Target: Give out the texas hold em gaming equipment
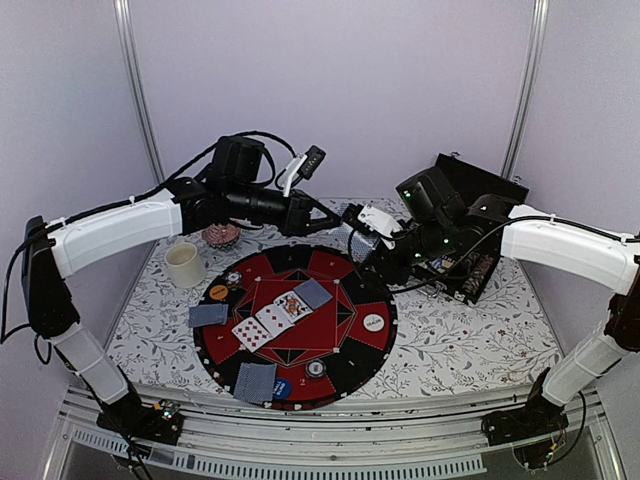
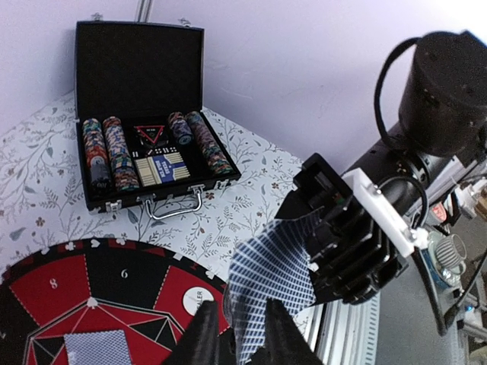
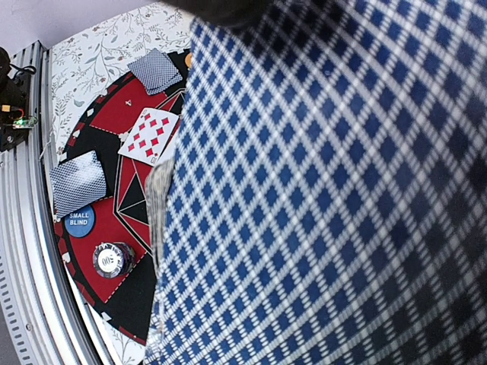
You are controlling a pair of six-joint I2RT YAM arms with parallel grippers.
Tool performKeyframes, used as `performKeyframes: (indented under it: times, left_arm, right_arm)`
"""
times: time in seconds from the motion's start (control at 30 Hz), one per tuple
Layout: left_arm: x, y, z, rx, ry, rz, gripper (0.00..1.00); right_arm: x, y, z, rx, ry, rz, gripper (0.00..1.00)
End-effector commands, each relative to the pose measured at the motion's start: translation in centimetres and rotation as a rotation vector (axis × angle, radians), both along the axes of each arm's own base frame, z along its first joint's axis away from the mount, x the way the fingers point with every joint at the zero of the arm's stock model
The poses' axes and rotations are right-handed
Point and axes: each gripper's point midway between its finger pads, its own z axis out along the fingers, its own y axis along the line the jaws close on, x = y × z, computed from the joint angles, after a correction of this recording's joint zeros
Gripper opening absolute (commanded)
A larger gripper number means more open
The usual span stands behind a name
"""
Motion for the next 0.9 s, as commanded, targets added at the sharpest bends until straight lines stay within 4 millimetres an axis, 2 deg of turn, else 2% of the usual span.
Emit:
performKeyframes:
  times: [0.0, 0.37, 0.63, 0.87]
  left_arm:
    - [-0.3, 0.2, 0.8, -0.015, -0.009, -0.016, 0.28]
    - [0.5, -0.2, -0.5, 0.023, -0.003, 0.008, 0.28]
    - [0.2, -0.7, -0.8, 0.033, 0.007, -0.021, 0.29]
    - [0.7, 0.0, -0.1, 0.042, -0.028, 0.029, 0.14]
  right_arm:
    - [-0.4, 0.0, 1.8, 0.039, -0.041, 0.010, 0.39]
    - [-0.4, 0.0, 1.9, 0.041, -0.042, 0.012, 0.39]
    - [-0.3, 0.0, 1.8, 0.042, -0.041, 0.011, 0.39]
    - [-0.4, -0.1, 1.8, 0.038, -0.043, 0.007, 0.39]
